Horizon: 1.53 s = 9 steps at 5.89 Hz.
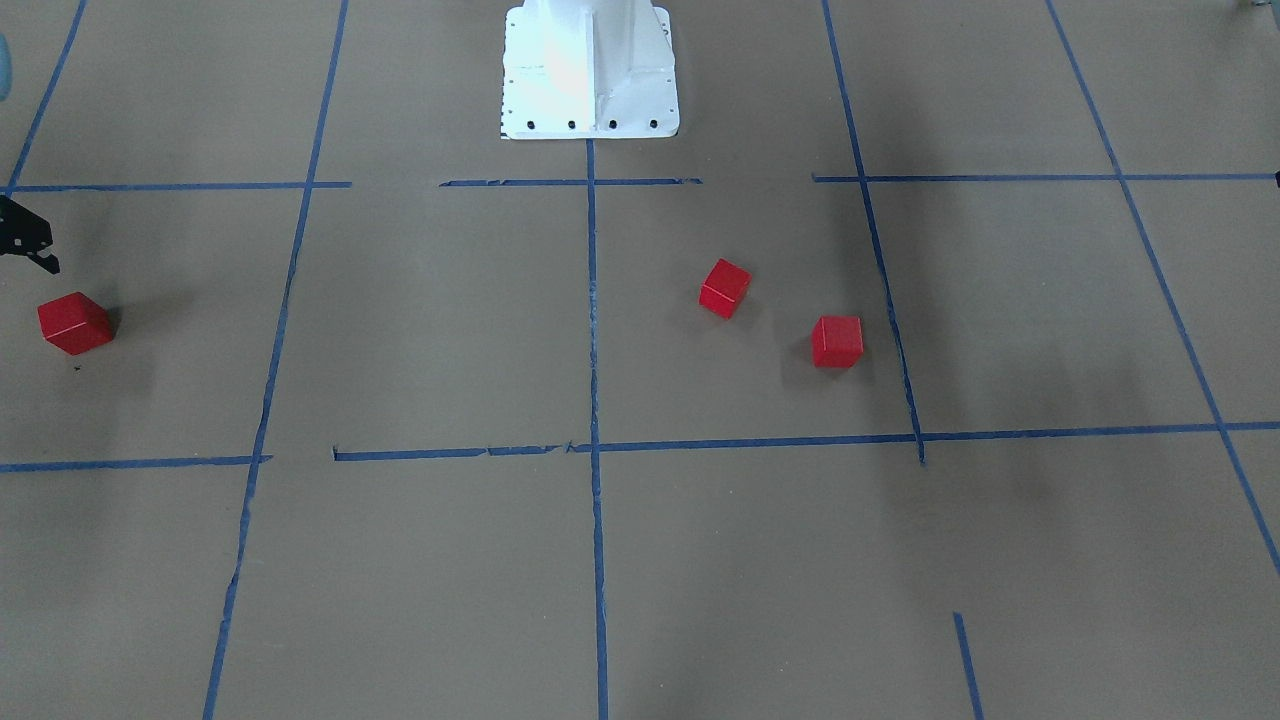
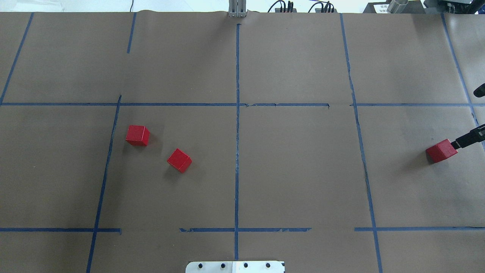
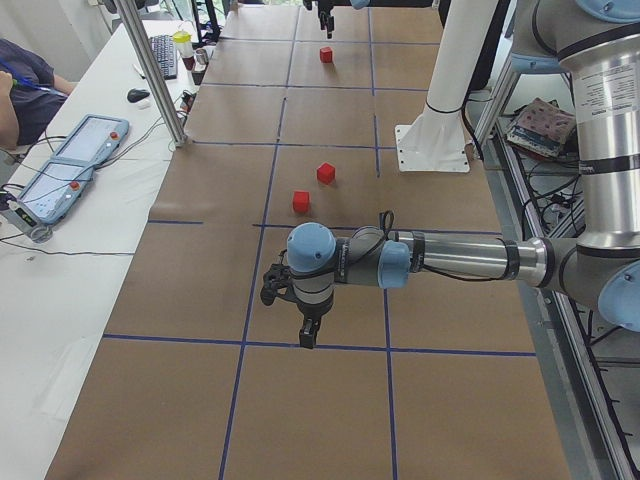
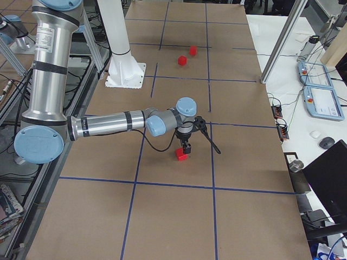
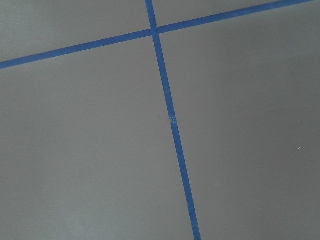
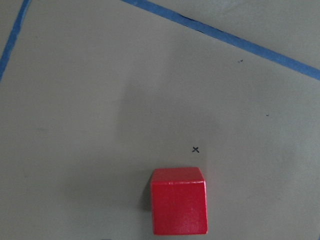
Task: Form red blocks into L shape at center
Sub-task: 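Lower the right gripper and grasp the red cube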
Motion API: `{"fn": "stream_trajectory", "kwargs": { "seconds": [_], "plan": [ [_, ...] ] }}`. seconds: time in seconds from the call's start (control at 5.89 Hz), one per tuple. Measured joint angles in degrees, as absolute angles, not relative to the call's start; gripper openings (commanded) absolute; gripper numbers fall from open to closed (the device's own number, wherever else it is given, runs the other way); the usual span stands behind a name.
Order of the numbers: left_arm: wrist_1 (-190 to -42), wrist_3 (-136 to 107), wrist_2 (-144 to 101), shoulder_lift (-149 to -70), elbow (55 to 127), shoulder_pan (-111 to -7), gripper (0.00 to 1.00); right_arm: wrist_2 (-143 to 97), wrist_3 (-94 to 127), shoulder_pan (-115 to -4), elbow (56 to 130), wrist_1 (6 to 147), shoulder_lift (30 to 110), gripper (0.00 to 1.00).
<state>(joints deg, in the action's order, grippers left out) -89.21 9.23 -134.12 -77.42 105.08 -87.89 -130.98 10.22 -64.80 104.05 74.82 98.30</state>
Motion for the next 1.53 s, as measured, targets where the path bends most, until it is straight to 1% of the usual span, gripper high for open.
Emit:
{"fn": "stream_trajectory", "kwargs": {
  "seconds": [0.51,0.85,1.02,1.36,1.53],
  "plan": [
    [-89.21,9.23,-134.12,-77.4,105.05,-87.89,1.0,-130.05,10.13,-61.19,98.74,74.78,95.94,1.0],
    [-89.23,9.19,-134.12,-77.43,105.03,-87.89,1.0,-128.07,9.83,-59.03,93.93,74.79,93.23,1.0],
    [-89.27,9.21,-134.12,-77.43,105.05,-87.89,1.0,-127.9,9.64,-58.45,92.19,74.77,92.13,0.99],
    [-89.43,9.2,-134.19,-77.43,105.07,-87.89,1.0,-127.85,9.5,-57.99,91.63,74.74,91.68,0.33],
    [-89.49,9.19,-134.18,-77.43,105.1,-87.89,1.0,-127.81,9.52,-58.0,91.79,74.77,91.91,0.2]
  ]
}}
